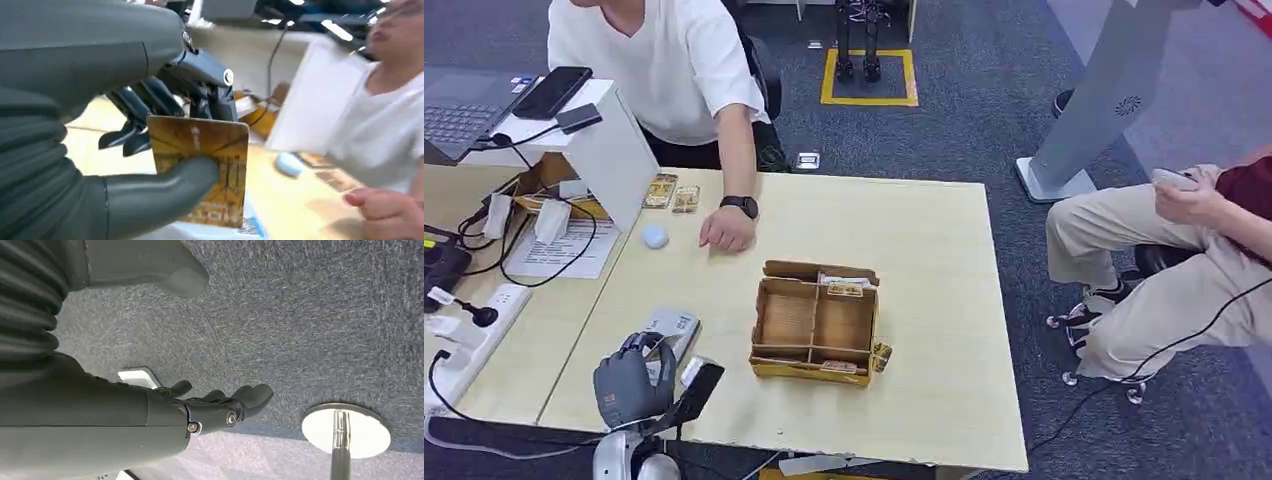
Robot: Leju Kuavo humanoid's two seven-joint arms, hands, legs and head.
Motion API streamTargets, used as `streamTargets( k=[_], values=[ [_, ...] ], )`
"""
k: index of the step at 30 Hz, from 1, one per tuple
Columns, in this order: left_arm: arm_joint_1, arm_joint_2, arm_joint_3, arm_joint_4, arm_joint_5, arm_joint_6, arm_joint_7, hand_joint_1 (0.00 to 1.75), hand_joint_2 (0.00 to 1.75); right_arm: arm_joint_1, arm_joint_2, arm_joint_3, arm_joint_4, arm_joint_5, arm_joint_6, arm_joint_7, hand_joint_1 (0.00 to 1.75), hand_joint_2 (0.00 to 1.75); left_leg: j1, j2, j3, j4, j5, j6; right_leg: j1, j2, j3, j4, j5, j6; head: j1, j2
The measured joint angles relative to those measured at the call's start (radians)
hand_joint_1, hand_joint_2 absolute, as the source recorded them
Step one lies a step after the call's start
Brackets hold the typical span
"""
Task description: Pass the card to the sensor for recognition and then transmit it.
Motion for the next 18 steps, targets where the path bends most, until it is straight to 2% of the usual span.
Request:
streamTargets(
  k=[1,2,4,6,8,15,18],
  values=[
    [-0.001,-0.006,0.0,-0.005,0.031,0.0,-0.021,1.75,1.75,0.0,0.0,0.0,0.0,0.0,0.0,-0.002,0.0,1.75,0.0,0.0,0.0,0.0,0.0,0.0,0.0,0.0,-0.001,0.0,0.0,0.0,0.0,0.0],
    [-0.005,-0.009,0.0,-0.008,0.124,0.0,-0.067,1.75,1.75,0.001,0.0,-0.002,0.001,-0.001,0.0,-0.004,0.0,1.75,0.0,0.0,0.0,0.0,0.0,0.0,0.0,0.0,-0.001,0.0,0.0,0.0,0.0,0.0],
    [-0.019,-0.014,0.0,-0.008,0.377,0.0,-0.161,1.75,1.75,0.002,0.0,-0.006,0.001,-0.004,0.0,-0.011,0.0,1.75,0.0,0.001,-0.001,0.001,0.0,0.0,0.0,0.001,-0.002,0.0,0.001,0.0,0.0,0.0],
    [-0.045,-0.015,-0.008,-0.008,0.57,-0.004,-0.212,1.75,1.75,0.007,-0.001,-0.008,0.002,-0.009,0.0,-0.014,0.0,1.75,0.0,0.0,-0.001,0.001,0.0,0.0,0.0,0.0,-0.004,0.0,0.001,0.0,0.0,0.0],
    [-0.079,-0.015,-0.026,-0.008,0.62,-0.016,-0.217,1.75,1.75,0.008,-0.003,-0.009,0.002,-0.01,0.0,-0.015,0.0,1.75,0.0,0.0,-0.002,0.001,0.0,0.0,0.0,0.0,-0.003,0.0,0.001,0.0,0.0,0.0],
    [-0.135,-0.021,-0.055,-0.014,0.655,-0.026,-0.218,1.75,1.75,0.011,-0.005,-0.009,0.002,-0.009,0.0,-0.015,0.0,1.75,0.0,0.001,-0.002,0.001,0.0,0.0,0.0,0.003,-0.004,0.0,0.001,0.0,0.0,0.0],
    [-0.148,-0.021,-0.085,-0.027,0.683,-0.044,-0.195,1.75,1.75,0.01,-0.005,-0.009,0.002,-0.008,0.0,-0.015,0.0,1.75,0.0,0.001,-0.003,0.001,0.0,0.0,0.0,0.002,-0.004,0.0,0.001,0.0,0.0,0.0]
  ],
)
